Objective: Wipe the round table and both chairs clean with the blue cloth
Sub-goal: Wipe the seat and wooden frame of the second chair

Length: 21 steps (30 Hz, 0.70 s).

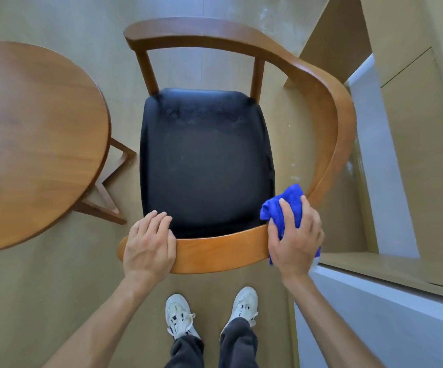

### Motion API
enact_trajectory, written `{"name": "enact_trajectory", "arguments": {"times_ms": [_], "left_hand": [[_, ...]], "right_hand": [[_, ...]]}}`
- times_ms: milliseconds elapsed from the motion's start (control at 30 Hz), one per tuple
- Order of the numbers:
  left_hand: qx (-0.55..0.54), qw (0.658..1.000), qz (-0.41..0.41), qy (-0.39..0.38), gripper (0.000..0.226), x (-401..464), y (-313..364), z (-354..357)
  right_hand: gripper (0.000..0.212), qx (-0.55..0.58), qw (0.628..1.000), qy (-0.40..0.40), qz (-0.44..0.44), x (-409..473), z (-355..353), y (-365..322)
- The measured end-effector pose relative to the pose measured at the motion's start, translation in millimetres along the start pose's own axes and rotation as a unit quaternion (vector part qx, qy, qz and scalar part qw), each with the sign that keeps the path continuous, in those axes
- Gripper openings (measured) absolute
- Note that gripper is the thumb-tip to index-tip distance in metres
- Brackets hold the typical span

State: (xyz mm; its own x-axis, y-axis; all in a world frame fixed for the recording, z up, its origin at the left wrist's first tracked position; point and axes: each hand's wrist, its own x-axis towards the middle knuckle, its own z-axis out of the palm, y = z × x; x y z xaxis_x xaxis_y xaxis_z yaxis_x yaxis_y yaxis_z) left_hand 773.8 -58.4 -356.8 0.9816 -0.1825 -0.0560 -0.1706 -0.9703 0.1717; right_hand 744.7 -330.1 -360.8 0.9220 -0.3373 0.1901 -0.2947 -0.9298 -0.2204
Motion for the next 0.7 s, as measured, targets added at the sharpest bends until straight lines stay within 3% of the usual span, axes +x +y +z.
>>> {"name": "enact_trajectory", "arguments": {"times_ms": [200,267,400,467,700], "left_hand": [[-0.004,1.000,0.007,-0.008,0.042,2,1,-2],[-0.010,1.000,0.007,-0.001,0.044,2,1,0],[-0.003,1.000,0.012,0.020,0.049,-2,-1,6],[-0.003,1.000,0.012,0.014,0.052,-1,-3,6],[0.028,0.996,0.025,-0.079,0.061,17,13,1]], "right_hand": [[0.038,0.061,0.996,-0.038,-0.052,-82,11,-137],[0.035,0.069,0.994,-0.048,-0.068,-80,9,-148],[0.035,0.082,0.974,-0.050,-0.204,-69,1,-91],[0.037,0.072,0.972,-0.062,-0.217,-55,-5,-53],[0.045,-0.008,0.995,-0.057,-0.075,33,-20,49]]}}
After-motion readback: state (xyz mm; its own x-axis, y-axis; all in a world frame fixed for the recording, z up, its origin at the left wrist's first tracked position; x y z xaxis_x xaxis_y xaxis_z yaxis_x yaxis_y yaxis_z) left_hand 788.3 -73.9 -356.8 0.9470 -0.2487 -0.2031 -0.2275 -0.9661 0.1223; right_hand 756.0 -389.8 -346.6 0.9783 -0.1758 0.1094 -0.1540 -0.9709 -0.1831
